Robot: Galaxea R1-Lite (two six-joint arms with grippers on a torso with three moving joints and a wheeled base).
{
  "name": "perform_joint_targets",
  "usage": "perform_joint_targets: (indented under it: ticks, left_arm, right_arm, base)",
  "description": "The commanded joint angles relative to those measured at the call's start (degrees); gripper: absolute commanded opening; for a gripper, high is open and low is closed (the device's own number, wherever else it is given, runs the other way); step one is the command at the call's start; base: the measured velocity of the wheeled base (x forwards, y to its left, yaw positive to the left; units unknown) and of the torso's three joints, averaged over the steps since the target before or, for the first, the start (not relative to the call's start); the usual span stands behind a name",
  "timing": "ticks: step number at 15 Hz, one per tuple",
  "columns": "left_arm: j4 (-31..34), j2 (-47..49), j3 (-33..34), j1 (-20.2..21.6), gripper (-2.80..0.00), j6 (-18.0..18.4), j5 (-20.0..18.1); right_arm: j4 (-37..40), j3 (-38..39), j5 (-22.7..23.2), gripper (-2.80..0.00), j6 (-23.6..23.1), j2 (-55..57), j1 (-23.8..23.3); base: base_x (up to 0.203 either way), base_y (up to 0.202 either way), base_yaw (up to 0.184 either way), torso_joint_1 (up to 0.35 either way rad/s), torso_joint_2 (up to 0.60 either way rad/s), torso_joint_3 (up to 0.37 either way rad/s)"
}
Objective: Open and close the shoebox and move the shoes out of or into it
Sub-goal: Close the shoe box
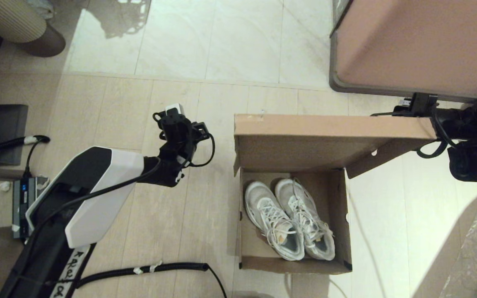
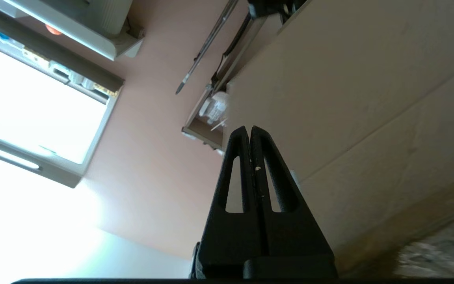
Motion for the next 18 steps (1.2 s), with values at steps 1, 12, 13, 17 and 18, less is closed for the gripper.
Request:
perform_joint_targets:
  ticks: [1, 12, 13, 17, 18]
  left_arm:
    - [-0.29, 0.00, 0.01, 0.03, -2.80, -0.09, 0.15]
    - [-3.19, 0.09, 0.10, -0.69, -2.80, 0.26, 0.44]
    - [-3.28, 0.07, 0.10, -1.03, -2.80, 0.29, 0.51]
    - [-3.28, -0.71, 0.10, -1.11, -2.80, 1.42, 3.52]
    - [-3.27, -0.79, 0.16, -1.18, -2.80, 1.57, 5.03]
  right_arm:
    - [-0.51, 10.90, 0.52, -2.80, -2.35, -5.91, 0.01]
    - [-0.51, 46.99, 0.52, -2.80, -26.34, -20.05, -1.00]
    - [-0.51, 48.31, 0.52, -2.80, -30.16, -19.94, -2.19]
    - [-0.51, 49.54, -8.47, -2.80, -44.65, -18.75, -8.76]
    - [-0.51, 50.23, -15.47, -2.80, -49.75, -18.01, -9.46]
  base:
    - [0.000, 0.000, 0.000, 0.000, 0.00, 0.000]
    - [0.000, 0.000, 0.000, 0.000, 0.00, 0.000]
    - [0.000, 0.000, 0.000, 0.000, 0.00, 0.000]
    - [0.000, 0.000, 0.000, 0.000, 0.00, 0.000]
    - [0.000, 0.000, 0.000, 0.000, 0.00, 0.000]
